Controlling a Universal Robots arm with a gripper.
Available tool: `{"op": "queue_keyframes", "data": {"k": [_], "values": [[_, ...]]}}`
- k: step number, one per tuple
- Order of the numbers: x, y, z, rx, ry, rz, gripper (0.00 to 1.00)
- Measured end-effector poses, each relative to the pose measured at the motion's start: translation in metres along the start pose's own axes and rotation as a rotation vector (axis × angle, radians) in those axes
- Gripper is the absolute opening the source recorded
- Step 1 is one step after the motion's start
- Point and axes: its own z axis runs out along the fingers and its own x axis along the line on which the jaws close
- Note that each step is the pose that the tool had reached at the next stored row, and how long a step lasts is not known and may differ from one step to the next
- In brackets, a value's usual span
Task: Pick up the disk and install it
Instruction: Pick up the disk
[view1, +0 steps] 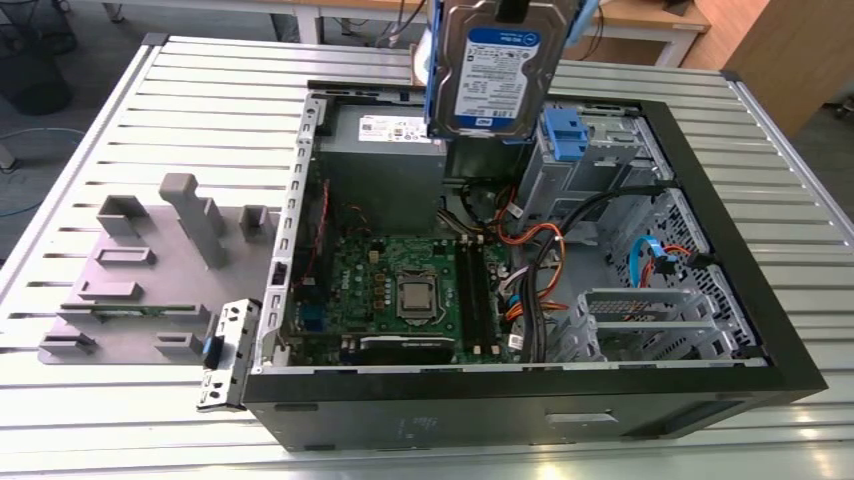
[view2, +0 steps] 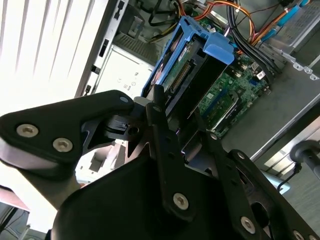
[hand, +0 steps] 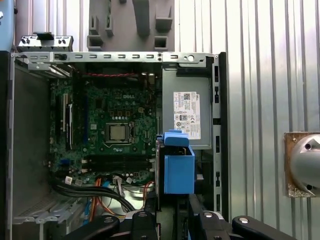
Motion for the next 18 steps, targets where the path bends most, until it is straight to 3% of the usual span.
{"op": "queue_keyframes", "data": {"k": [18], "values": [[0.0292, -0.0009, -0.0012, 0.0004, 0.0127, 0.000, 0.35]]}}
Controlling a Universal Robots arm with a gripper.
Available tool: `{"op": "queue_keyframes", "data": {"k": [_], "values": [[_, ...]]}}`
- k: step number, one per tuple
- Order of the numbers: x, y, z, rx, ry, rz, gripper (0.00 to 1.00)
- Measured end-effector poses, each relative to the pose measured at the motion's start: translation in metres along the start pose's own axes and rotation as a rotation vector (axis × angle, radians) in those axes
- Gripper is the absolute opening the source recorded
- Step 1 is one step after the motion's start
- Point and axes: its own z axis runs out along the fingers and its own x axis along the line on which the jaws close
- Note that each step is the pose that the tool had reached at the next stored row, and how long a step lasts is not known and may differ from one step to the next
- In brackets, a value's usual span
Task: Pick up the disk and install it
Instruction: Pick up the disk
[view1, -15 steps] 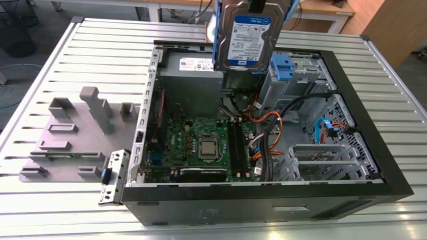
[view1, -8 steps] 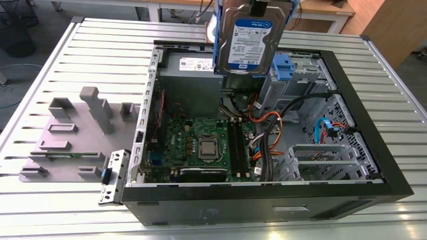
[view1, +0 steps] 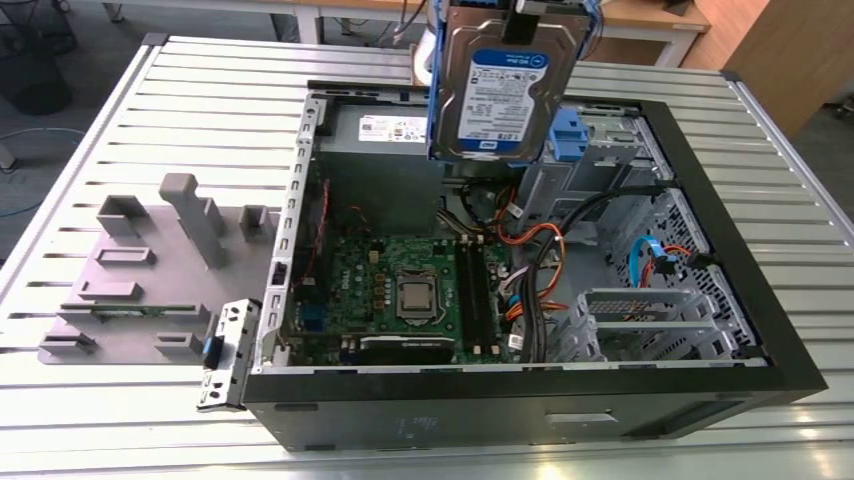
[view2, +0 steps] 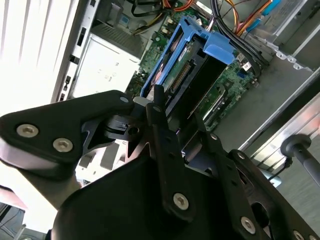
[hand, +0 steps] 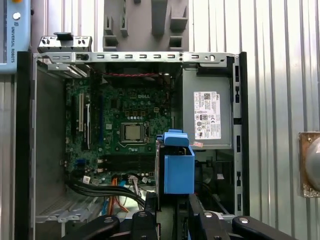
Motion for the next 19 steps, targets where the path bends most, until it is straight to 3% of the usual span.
{"op": "queue_keyframes", "data": {"k": [19], "values": [[0.0389, -0.0011, -0.0012, 0.0006, 0.0211, 0.001, 0.35]]}}
